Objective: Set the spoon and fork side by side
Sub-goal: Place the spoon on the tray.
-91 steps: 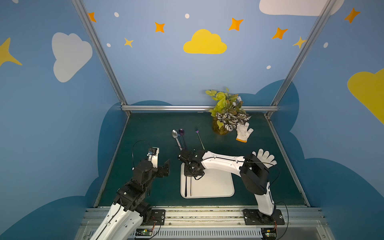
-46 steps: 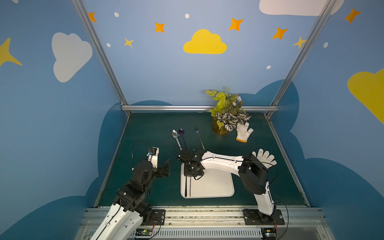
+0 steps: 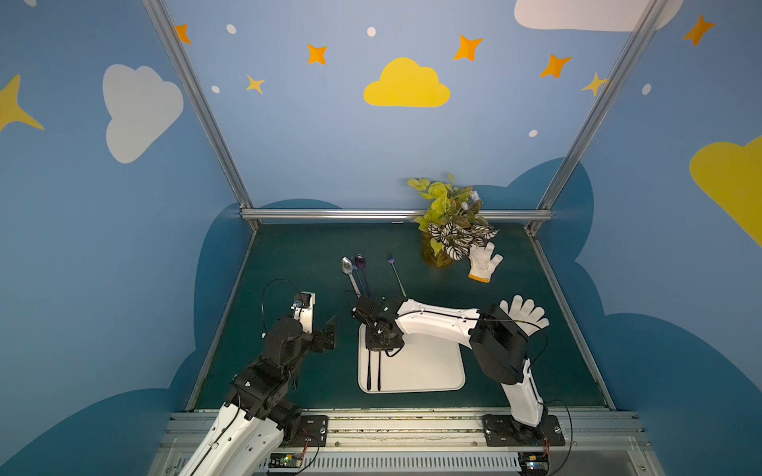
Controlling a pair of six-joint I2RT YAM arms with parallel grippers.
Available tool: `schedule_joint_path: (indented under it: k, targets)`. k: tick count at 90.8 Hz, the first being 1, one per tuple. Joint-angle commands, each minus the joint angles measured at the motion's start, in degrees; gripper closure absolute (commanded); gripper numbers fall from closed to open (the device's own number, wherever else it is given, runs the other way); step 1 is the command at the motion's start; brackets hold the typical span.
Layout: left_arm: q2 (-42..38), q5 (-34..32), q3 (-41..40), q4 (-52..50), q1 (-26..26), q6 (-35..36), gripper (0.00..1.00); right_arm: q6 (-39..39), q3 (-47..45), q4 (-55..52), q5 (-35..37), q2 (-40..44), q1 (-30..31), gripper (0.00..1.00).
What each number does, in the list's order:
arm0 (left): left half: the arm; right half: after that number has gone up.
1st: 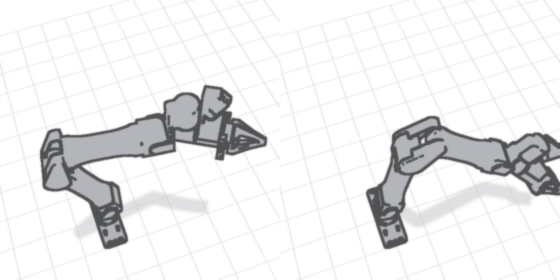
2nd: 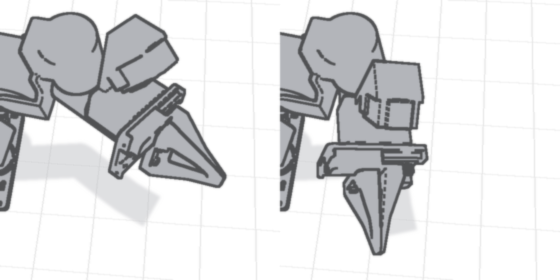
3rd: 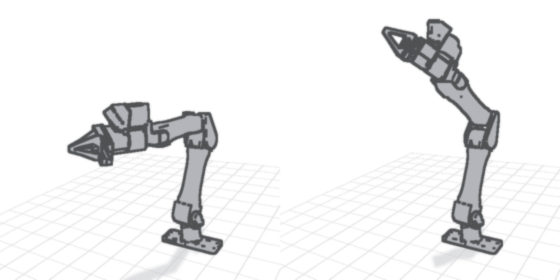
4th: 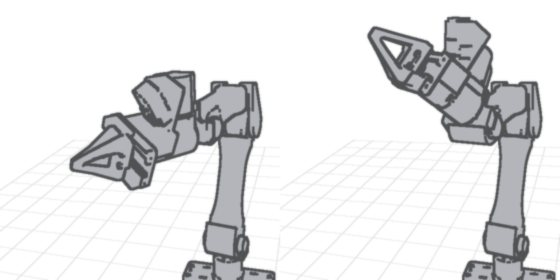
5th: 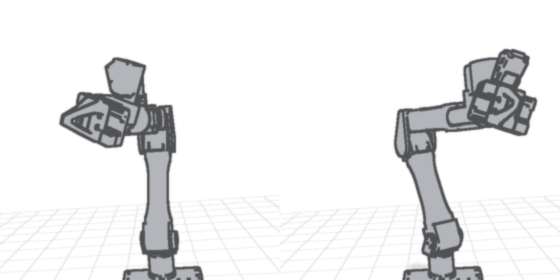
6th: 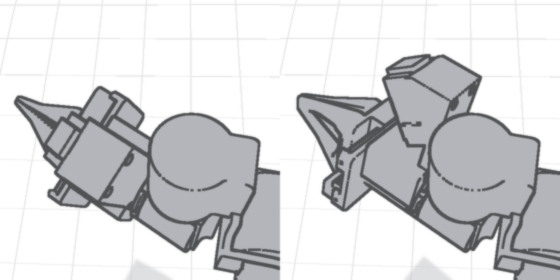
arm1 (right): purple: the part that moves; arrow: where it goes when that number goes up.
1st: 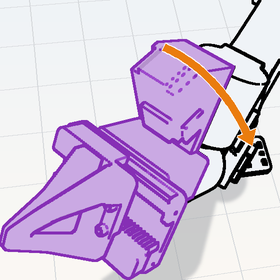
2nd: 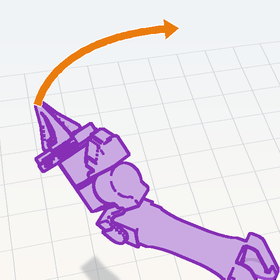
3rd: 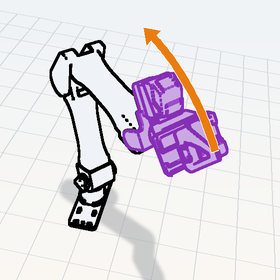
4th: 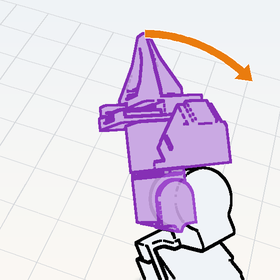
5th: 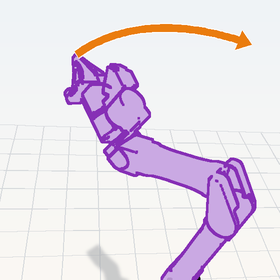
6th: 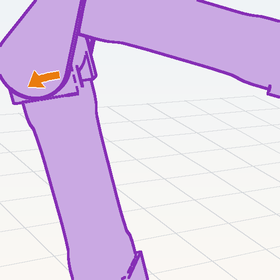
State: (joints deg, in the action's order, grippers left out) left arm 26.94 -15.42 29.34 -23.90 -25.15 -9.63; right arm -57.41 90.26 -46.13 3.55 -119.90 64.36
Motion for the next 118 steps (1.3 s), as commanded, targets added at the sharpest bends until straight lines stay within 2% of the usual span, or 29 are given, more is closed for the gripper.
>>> schedule_joint_path:
  k: [1,24,56,73,93,118]
  targets:
    - [-0.5,-0.7,-0.5,0.4,-0.2,-0.2,0.0,1.0,1.5,-2.6,1.0,-0.6,0.4,0.86]
    - [-0.5,-0.8,-0.5,0.4,-0.1,-0.1,0.0,1.8,2.2,-2.8,1.2,0.2,0.4,0.74]
    - [-0.5,-0.9,-0.5,0.5,-0.1,-0.1,0.0,1.8,2.7,-4.4,1.9,3.3,-0.1,0.65]
    - [-0.6,-0.8,-0.5,0.4,-0.1,-0.1,0.0,1.5,3.0,-3.8,1.1,3.2,-0.5,0.64]
    - [-0.5,-0.8,-0.5,0.6,-0.1,0.0,0.0,1.2,2.7,-1.8,-1.5,1.5,-1.0,0.69]
    - [-0.5,-0.8,-0.5,0.6,-0.1,0.1,0.0,-0.4,0.9,-0.7,-2.9,1.0,-1.5,0.71]
